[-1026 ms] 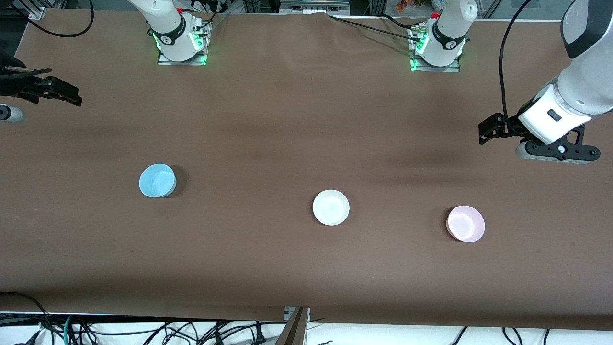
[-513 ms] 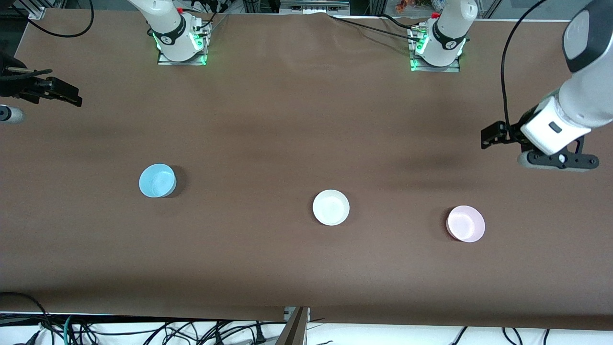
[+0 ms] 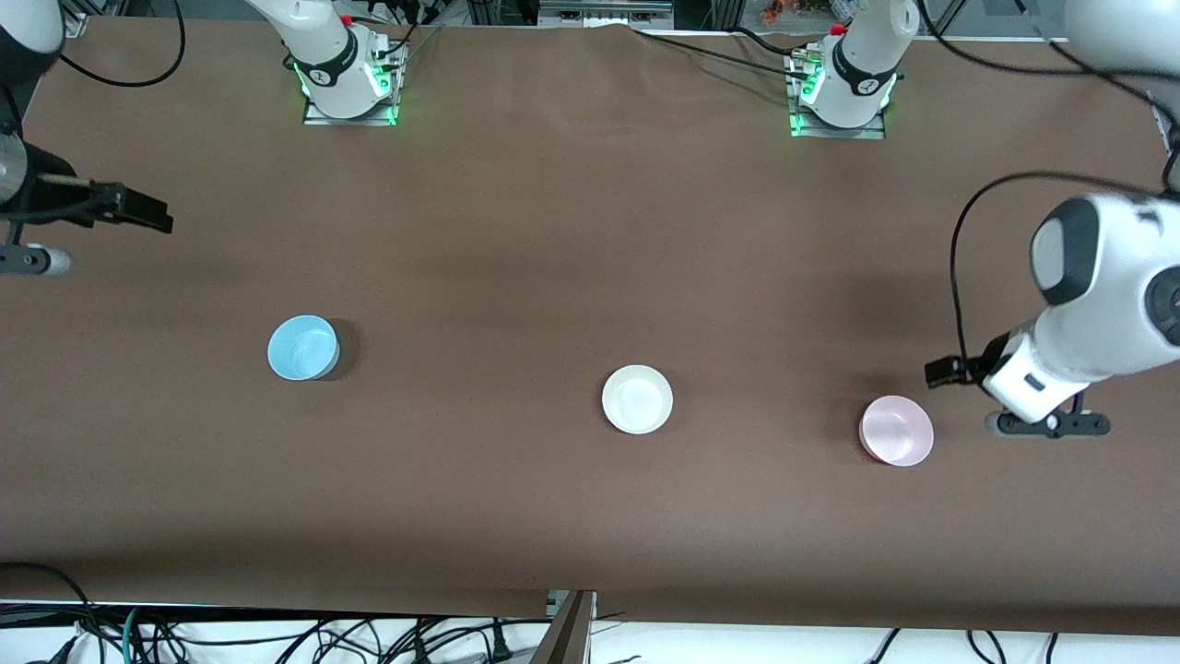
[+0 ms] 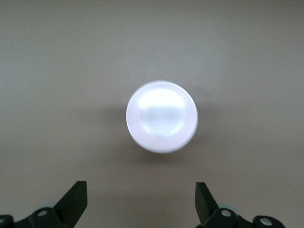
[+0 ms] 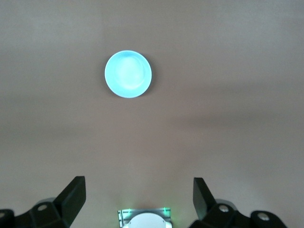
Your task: Stack pink and blue bowls on white bowl
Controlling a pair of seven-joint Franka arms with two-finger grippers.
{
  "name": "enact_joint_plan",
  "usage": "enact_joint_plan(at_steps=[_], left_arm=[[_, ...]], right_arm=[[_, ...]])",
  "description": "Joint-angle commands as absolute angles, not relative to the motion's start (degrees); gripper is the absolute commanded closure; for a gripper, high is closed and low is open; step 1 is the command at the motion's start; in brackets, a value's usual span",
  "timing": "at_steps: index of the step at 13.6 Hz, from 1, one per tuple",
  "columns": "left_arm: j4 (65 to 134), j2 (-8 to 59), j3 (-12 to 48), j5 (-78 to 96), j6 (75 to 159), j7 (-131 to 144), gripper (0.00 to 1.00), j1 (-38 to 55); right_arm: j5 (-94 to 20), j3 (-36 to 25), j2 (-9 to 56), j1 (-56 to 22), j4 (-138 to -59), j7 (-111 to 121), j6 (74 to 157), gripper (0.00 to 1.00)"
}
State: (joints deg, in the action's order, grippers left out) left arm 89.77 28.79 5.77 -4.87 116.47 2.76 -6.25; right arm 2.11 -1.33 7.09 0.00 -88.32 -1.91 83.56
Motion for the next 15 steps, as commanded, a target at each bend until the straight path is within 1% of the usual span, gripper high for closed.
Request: enact_joint_plan(at_steps=[1, 6, 8, 10, 11, 13, 14, 15], left_arm=[[88.3, 36.2, 6.3, -5.9, 124.0, 1.4, 0.00, -8.9], [88.5, 40.9, 6.3, -5.9, 129.8, 1.6, 0.00, -9.1], [89.7, 41.1, 6.2, -6.0, 130.8, 1.6, 0.00, -9.1], [92.5, 41.0, 6.1, -6.1, 133.4, 1.6, 0.01, -9.5], [94.1, 41.0, 6.1, -6.1, 135.3, 1.6, 0.04, -10.1], [95.2, 40.8, 6.1, -6.2, 136.4, 1.6, 0.17, -10.4], [95.3, 40.7, 6.1, -6.2, 136.4, 1.5, 0.25, -10.5], [95.4, 40.5, 6.1, -6.1, 136.3, 1.6, 0.39, -10.6]], right_arm=[[1.8, -0.5, 8.9, 1.7, -86.7, -2.5, 83.7, 0.00], [2.1, -0.5, 15.9, 1.6, -85.1, -1.8, 85.8, 0.00], [1.5, -0.5, 20.0, 1.7, -85.4, -1.4, 91.0, 0.00], [1.4, -0.5, 24.1, 1.6, -85.7, -1.5, 94.9, 0.00], [1.4, -0.5, 25.9, 1.5, -85.9, -1.5, 96.8, 0.00], [1.4, -0.4, 28.8, 2.2, -87.4, -1.1, 101.5, 0.00], [1.1, -0.4, 29.9, 2.6, -88.8, 0.1, 104.4, 0.00], [-0.2, -0.4, 30.1, 2.9, -90.7, 1.4, 106.9, 0.00]])
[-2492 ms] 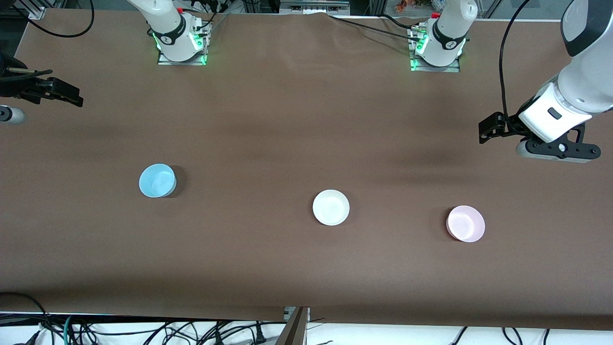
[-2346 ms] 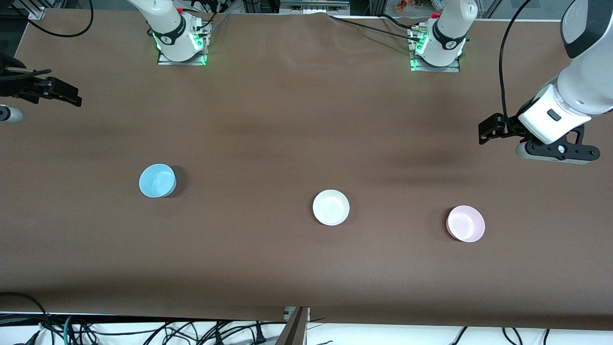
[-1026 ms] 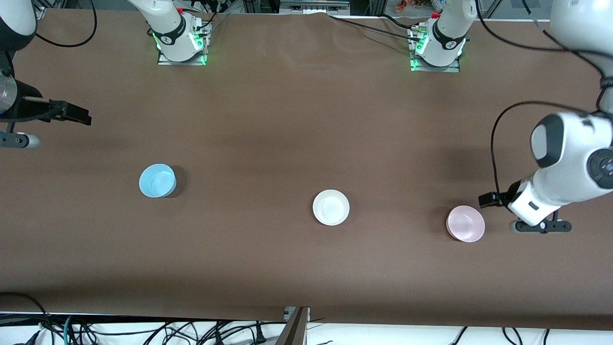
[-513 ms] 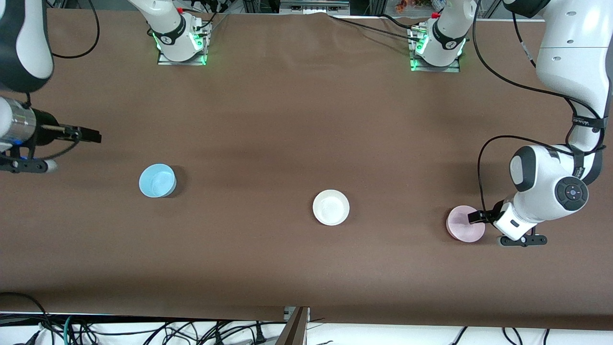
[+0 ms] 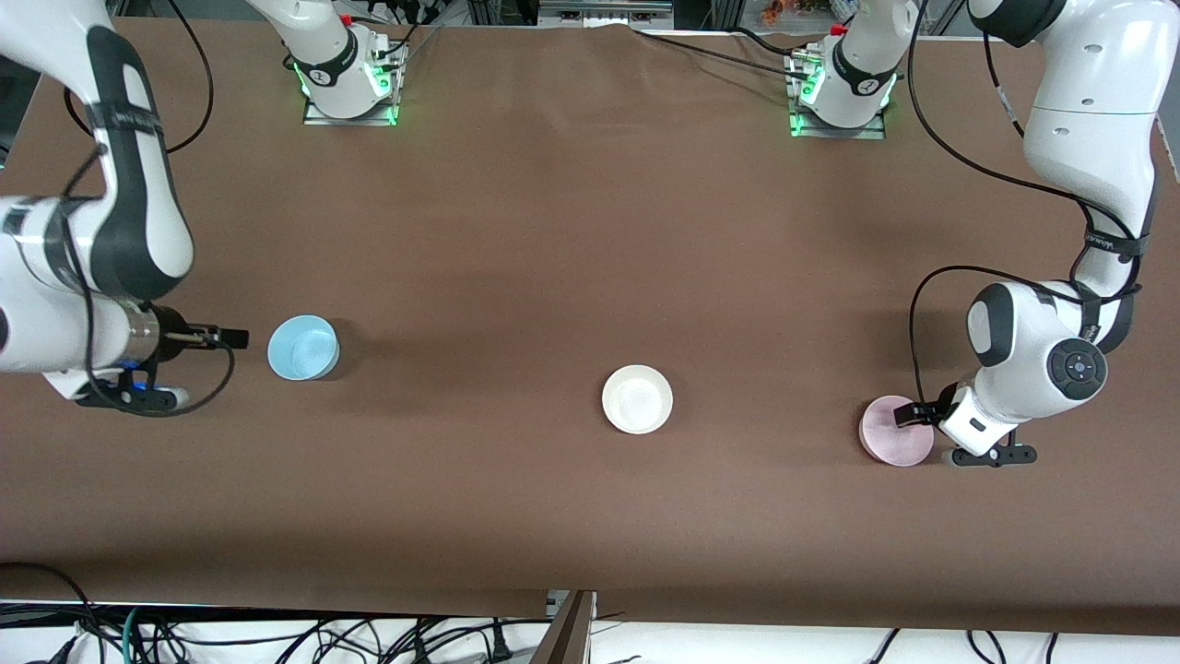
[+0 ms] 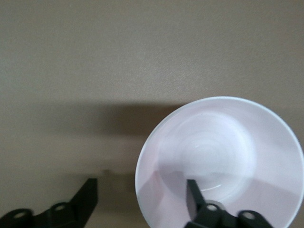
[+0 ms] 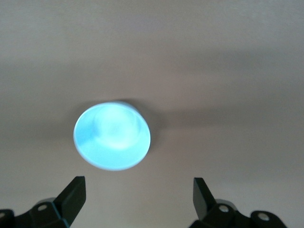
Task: Stack pink and blue bowls on white bowl
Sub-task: 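Grasp the pink bowl rim with the left gripper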
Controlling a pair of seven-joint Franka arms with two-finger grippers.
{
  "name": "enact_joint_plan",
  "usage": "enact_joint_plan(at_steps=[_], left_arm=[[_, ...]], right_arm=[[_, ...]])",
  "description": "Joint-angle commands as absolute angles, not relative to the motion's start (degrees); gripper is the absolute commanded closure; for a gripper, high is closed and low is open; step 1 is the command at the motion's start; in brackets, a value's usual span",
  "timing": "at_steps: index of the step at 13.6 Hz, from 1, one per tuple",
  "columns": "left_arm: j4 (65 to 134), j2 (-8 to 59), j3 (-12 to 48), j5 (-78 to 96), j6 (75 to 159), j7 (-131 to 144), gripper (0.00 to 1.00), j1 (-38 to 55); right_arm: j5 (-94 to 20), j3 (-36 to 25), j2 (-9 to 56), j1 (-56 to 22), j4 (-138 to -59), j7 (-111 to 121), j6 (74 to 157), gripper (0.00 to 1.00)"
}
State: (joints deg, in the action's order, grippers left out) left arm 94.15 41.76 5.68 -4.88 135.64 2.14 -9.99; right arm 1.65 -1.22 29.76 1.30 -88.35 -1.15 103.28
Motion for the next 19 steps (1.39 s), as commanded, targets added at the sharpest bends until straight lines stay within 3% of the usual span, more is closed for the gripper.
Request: enact_joint_plan(at_steps=[1, 4, 5, 11, 15, 19], left_arm=[[95.4, 40.4, 6.2, -6.1, 136.3, 1.6, 0.52, -10.6], [95.3, 40.3, 6.2, -6.1, 136.1, 2.4, 0.95, -10.4], [95.1, 40.3, 6.2, -6.1, 136.1, 2.5, 1.00, -10.3], [94.5, 38.8, 6.9, -6.0, 135.9, 6.0, 1.00, -8.8], [94.4, 35.6, 6.9, -5.2, 133.7, 16.5, 1.00, -4.1], [94.3, 33.5, 14.0, -5.1, 131.2, 31.2, 1.00, -3.3]], right_arm=[[-1.8, -0.4, 30.1, 3.8, -92.4, 2.5, 108.9, 0.00], [-4.6, -0.4, 30.4, 4.8, -94.7, 5.7, 110.5, 0.00], [-5.6, -0.4, 30.5, 5.1, -95.2, 6.2, 110.7, 0.00], [-11.5, -0.4, 30.6, 7.4, -102.1, 15.1, 118.5, 0.00], [-16.9, -0.4, 31.5, 9.1, -103.1, 21.3, 119.4, 0.00], [-20.2, -0.4, 32.4, 9.8, -104.4, 24.9, 122.0, 0.00]])
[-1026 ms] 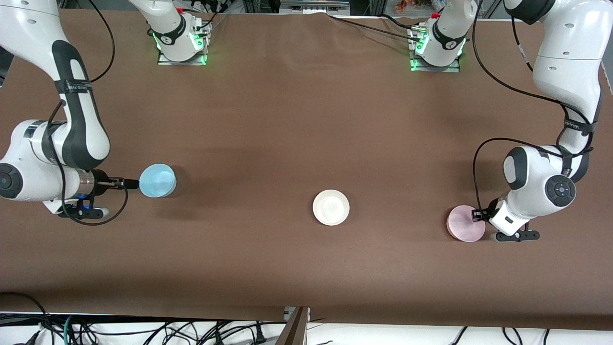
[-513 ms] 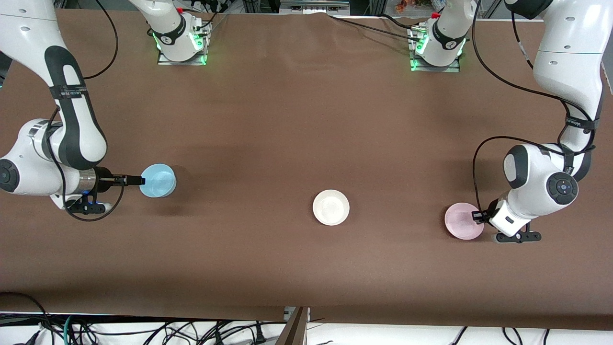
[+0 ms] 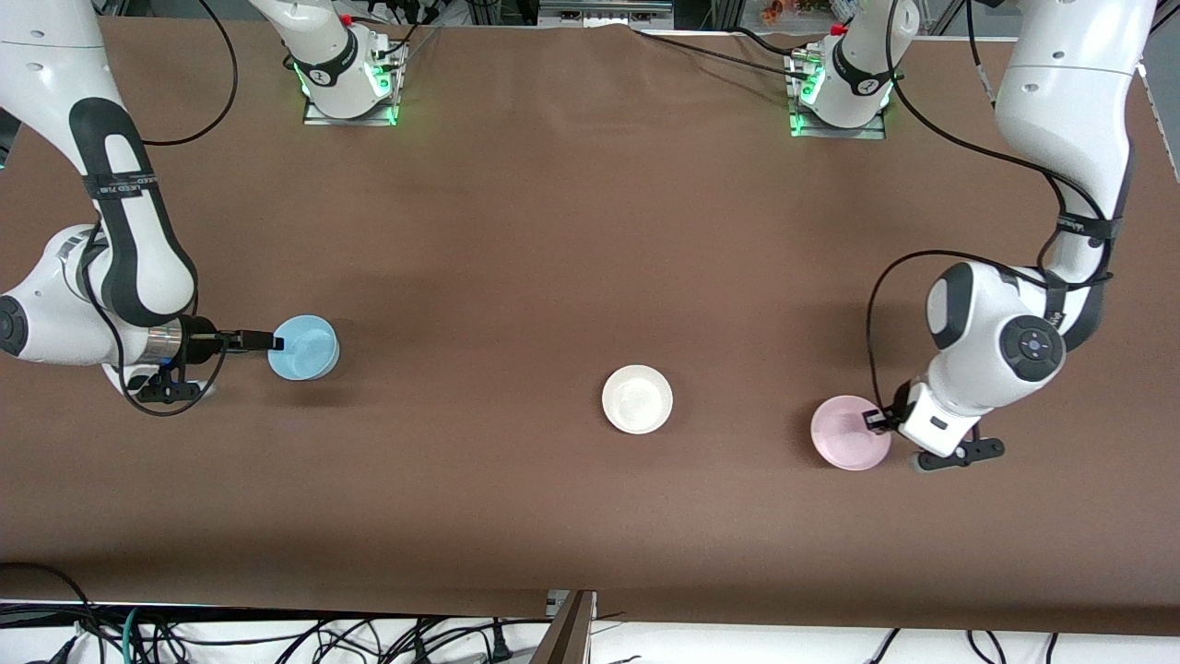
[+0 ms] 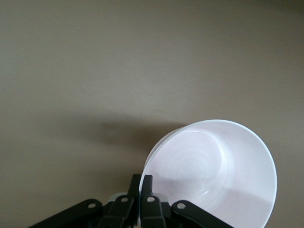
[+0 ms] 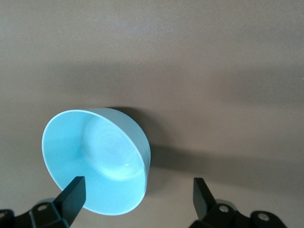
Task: Stack pink and blue bowls on white bowl
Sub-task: 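Grasp the pink bowl rim with the left gripper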
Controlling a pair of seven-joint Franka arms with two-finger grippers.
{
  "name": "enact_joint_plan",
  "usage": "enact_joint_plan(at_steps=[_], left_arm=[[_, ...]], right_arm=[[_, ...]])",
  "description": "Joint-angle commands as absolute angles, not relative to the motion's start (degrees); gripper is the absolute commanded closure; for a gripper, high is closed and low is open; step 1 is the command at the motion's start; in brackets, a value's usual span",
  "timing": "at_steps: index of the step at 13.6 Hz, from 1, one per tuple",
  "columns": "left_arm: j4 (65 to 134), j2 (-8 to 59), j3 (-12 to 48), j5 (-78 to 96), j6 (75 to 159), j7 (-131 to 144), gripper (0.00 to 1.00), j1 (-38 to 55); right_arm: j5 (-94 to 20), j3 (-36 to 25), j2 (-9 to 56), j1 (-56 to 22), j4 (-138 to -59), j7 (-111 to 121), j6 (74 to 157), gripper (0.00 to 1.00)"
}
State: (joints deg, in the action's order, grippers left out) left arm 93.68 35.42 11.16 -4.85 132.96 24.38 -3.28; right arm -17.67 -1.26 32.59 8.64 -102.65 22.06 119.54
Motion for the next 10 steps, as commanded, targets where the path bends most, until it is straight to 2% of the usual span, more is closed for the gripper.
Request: enact_joint_plan(at_steps=[1, 3, 6, 9, 10], left_arm=[[94.3, 33.5, 16.2, -5.1, 131.2, 35.6, 1.00, -3.2], [94.3, 33.6, 18.5, -5.4, 131.2, 43.2, 1.00, -1.7], [94.2, 33.7, 18.5, -5.5, 131.3, 52.7, 1.00, 3.3], [94.0, 34.1, 18.4, -6.0, 131.3, 60.7, 1.00, 8.4], [93.9, 34.3, 18.3, -6.0, 131.4, 62.8, 1.00, 9.8]], right_arm=[[-21.2, -0.4, 32.5, 9.8, -105.0, 25.9, 122.9, 0.00], [-22.7, -0.4, 33.4, 9.8, -105.4, 27.3, 124.6, 0.00], [-22.9, -0.4, 33.7, 9.8, -105.5, 27.4, 125.7, 0.03], [-22.9, -0.4, 33.9, 9.8, -105.5, 27.4, 125.9, 0.27], [-22.9, -0.4, 33.9, 9.8, -105.5, 27.4, 125.8, 0.30]])
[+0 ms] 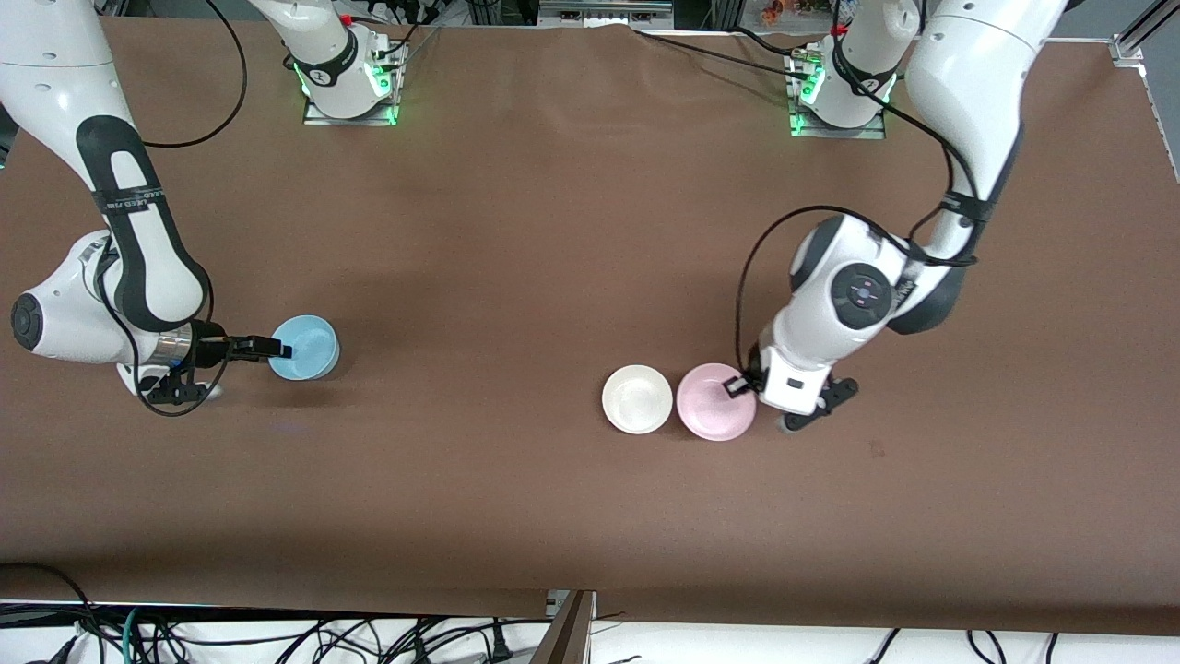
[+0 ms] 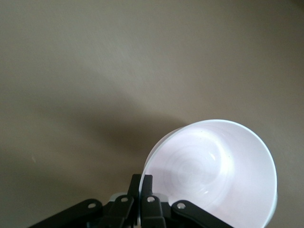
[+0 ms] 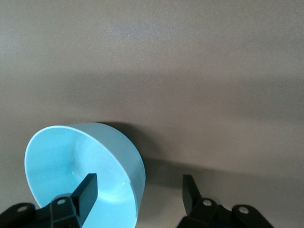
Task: Stack pink and blue bowls on white bowl
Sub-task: 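Carry the pink bowl with the left gripper onto the white bowl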
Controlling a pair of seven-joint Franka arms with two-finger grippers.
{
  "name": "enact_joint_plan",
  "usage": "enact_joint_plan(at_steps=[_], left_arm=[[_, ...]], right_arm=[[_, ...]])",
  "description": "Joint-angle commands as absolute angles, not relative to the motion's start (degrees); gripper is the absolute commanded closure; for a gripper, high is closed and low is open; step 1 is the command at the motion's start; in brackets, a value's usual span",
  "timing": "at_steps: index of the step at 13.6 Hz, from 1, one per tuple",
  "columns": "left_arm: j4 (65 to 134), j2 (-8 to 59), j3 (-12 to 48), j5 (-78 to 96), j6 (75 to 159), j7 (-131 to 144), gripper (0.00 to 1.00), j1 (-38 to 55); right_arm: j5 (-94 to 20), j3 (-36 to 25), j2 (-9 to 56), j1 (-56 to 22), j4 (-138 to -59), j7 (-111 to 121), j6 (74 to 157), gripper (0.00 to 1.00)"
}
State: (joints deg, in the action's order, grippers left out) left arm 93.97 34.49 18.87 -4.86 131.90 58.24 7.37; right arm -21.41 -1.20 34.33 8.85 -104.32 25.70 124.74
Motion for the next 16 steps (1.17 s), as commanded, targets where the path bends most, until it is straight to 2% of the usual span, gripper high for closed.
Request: enact_joint_plan(at_steps=[1, 3, 6, 11, 13, 16], left_arm=[[93.7, 34.7, 18.3, -6.0, 131.5, 64.8, 1.00, 11.1], [91.7, 36.2, 17.9, -6.0, 131.5, 68.6, 1.00, 13.6], [91.1, 37.6, 17.7, -6.0, 131.8, 71.9, 1.00, 16.2], [89.0, 39.6, 17.6, -6.0, 132.4, 73.3, 1.00, 16.9], [86.1, 41.4, 17.0, -6.0, 132.4, 74.4, 1.00, 17.4], [85.1, 42.4, 13.0, -6.0, 132.4, 75.4, 1.00, 20.9]], right_arm=[[-22.9, -0.4, 33.9, 9.8, -105.5, 27.4, 125.7, 0.36], [-22.9, -0.3, 33.8, 9.7, -105.4, 27.4, 125.5, 0.49], [-22.9, -0.3, 33.8, 9.7, -105.4, 27.4, 125.4, 0.64], [-22.9, -0.1, 33.8, 9.5, -105.3, 27.5, 124.6, 0.98], [-22.9, -0.1, 33.6, 9.4, -104.8, 27.3, 123.5, 1.00], [-22.9, 0.2, 32.6, 9.3, -104.4, 26.5, 123.3, 1.00]])
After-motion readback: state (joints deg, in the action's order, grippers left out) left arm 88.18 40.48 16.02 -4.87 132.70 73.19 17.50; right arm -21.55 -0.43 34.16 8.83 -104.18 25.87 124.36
